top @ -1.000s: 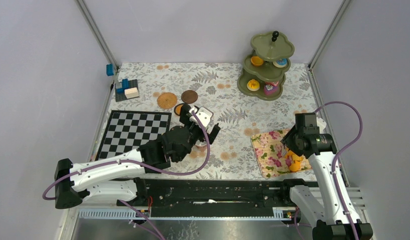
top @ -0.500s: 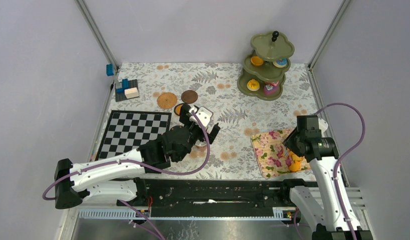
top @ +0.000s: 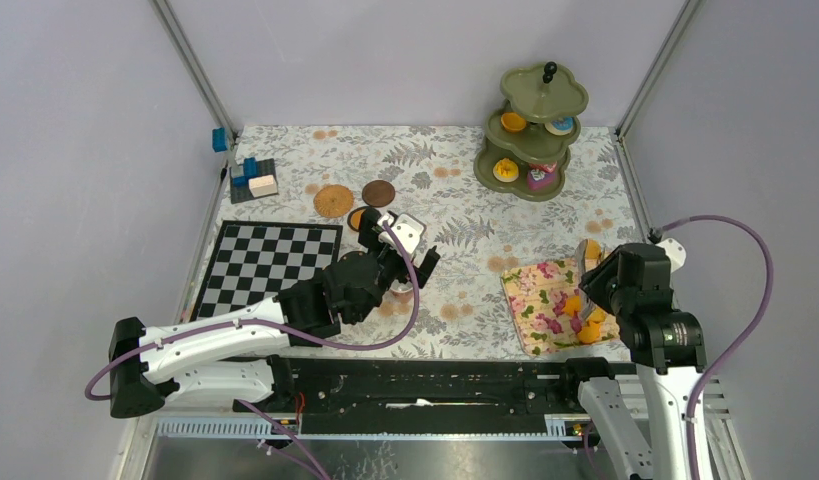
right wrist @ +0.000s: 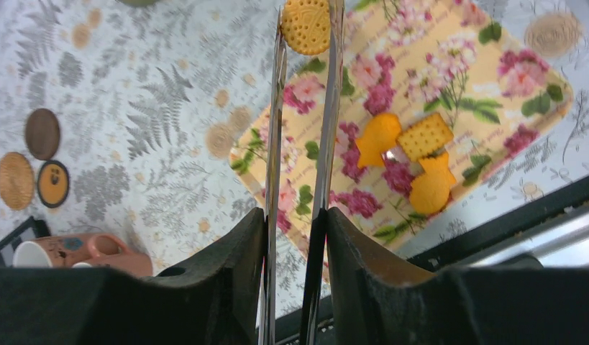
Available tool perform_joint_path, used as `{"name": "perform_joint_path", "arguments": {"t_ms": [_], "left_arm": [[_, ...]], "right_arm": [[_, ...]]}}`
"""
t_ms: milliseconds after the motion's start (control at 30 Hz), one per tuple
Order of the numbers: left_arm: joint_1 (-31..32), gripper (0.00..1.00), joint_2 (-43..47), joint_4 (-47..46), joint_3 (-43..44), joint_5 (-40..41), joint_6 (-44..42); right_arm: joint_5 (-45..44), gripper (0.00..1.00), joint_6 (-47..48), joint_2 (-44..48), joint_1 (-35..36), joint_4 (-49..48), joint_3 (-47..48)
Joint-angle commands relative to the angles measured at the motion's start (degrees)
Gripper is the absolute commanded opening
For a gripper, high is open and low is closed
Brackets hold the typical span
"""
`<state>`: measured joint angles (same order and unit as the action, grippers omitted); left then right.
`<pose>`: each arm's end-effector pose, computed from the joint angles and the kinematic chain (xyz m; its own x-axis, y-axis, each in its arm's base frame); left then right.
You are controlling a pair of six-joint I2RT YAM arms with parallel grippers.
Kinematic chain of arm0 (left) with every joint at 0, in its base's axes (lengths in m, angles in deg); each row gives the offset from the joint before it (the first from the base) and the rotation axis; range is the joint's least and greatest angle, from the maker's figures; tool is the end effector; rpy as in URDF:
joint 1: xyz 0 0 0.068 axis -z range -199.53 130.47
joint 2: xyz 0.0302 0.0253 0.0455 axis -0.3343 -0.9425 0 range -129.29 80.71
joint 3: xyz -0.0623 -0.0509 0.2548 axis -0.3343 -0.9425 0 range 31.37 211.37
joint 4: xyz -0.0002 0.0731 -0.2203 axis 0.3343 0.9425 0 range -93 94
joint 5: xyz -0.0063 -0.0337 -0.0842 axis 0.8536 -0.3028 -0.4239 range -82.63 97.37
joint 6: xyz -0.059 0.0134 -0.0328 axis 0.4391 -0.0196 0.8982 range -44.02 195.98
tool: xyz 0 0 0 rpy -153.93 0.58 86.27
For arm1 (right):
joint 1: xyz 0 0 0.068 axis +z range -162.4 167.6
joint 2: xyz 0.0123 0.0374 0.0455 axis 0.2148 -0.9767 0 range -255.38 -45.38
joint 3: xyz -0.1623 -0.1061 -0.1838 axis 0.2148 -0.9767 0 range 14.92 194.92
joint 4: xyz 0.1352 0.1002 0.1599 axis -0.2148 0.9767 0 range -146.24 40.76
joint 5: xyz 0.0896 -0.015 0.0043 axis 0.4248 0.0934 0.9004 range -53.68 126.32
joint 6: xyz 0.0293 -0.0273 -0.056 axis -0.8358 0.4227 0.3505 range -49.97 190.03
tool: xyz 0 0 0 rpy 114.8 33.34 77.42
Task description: Serve the afternoon tea
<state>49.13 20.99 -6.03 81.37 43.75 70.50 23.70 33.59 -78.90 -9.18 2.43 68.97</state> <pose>0.1139 -0.2005 0.3457 0.0090 0.1883 -0.9821 0.5372 0.8275 0.1636 0.0851 -0.0073 0.3078 -0.4267 0.5566 -0.7128 0.4602 0.8121 0.3587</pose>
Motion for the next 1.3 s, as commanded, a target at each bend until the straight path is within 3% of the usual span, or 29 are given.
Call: {"name": "perform_joint_path", "arguments": {"t_ms": [0, 767, 1267], "left_arm": [[-0.15, 0.99, 0.44, -1.58, 0.95, -0.11, 0.62], [-0.20, 0.99, 0.47, -1.38, 1.14, 0.19, 0.52], [-0.20, 0.99, 1.00, -2.08, 0.48, 0.97, -0.31]], "right_arm": [[-1.15, 0.33, 3.33, -0.85, 0.29, -7.09, 4.83], [1.46, 0.33, 14.09, -25.36, 0.31, -32.89, 22.90], [2.80, 0.34, 16.70, -45.49, 0.07, -41.25, 38.00]]}}
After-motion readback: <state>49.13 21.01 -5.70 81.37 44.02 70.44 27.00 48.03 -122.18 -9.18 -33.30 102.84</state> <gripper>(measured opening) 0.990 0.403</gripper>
